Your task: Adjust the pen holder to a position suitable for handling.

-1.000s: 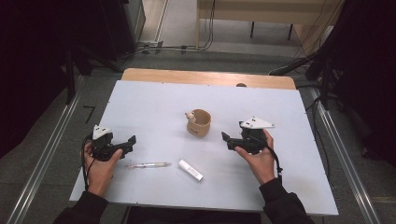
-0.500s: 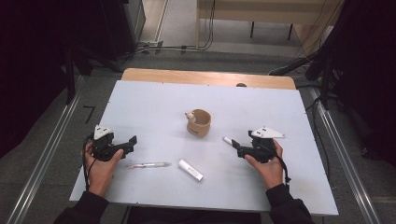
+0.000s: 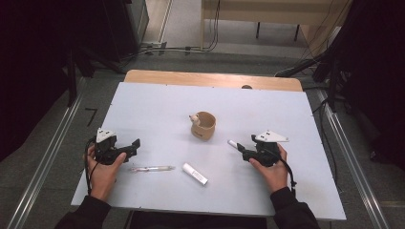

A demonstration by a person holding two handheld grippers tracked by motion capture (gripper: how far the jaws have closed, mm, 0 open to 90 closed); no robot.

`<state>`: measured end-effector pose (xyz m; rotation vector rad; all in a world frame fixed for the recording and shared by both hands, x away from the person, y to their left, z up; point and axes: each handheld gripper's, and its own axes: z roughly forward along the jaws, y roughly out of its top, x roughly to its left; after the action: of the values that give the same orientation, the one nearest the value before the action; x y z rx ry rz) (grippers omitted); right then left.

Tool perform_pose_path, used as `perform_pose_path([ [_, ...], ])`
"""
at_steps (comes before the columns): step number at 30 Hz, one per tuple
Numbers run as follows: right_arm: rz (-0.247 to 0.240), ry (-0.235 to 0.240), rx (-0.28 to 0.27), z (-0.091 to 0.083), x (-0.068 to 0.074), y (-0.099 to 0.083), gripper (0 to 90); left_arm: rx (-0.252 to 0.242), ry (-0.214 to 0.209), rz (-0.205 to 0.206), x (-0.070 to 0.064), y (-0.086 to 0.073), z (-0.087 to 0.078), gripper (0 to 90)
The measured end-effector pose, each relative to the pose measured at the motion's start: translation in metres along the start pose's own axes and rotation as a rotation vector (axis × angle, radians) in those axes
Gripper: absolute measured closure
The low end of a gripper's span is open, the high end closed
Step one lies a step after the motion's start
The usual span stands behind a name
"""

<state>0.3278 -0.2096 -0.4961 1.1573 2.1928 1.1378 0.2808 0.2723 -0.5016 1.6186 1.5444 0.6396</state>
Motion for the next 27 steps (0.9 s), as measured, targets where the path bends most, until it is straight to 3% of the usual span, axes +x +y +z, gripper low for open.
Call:
perform_pose_path([
  [5,-0.006,-0.019,0.013,0.0042,0.0001,-0.0034,31.6,0.001,-0.002,-0.001,0.0002,0.0,0.0003,6.0],
  [27,-0.006,-0.008,0.017,0.0071,0.0004,-0.0059,34.7,0.002,-0.007,0.0,-0.0003,0.0003,0.0025,6.0],
])
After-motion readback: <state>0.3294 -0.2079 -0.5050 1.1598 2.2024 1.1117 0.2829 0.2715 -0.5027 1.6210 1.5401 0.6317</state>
